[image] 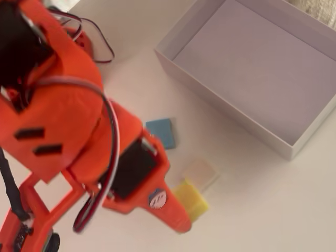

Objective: Grasp the yellow cuboid and put it in the bin.

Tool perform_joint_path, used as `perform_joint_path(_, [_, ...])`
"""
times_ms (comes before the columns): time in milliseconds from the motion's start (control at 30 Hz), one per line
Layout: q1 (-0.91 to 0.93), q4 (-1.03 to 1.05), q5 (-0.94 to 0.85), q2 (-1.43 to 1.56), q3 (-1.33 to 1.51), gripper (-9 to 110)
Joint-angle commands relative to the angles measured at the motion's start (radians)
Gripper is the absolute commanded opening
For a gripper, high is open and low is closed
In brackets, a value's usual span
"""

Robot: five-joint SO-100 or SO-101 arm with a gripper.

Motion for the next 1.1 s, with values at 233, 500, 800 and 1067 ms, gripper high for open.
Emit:
perform_joint_path(233, [-0.549, 0.137, -0.147, 0.005, -0.060, -8])
perform_joint_path(500, [-0.699, 0.103, -0.256, -0.120, 0.063, -8])
perform_joint_path(800, [-0.715, 0.071, -0.258, -0.114, 0.100, 37])
perform_joint_path(1067, [-0.703, -0.265, -0.261, -0.038, 0.176, 46])
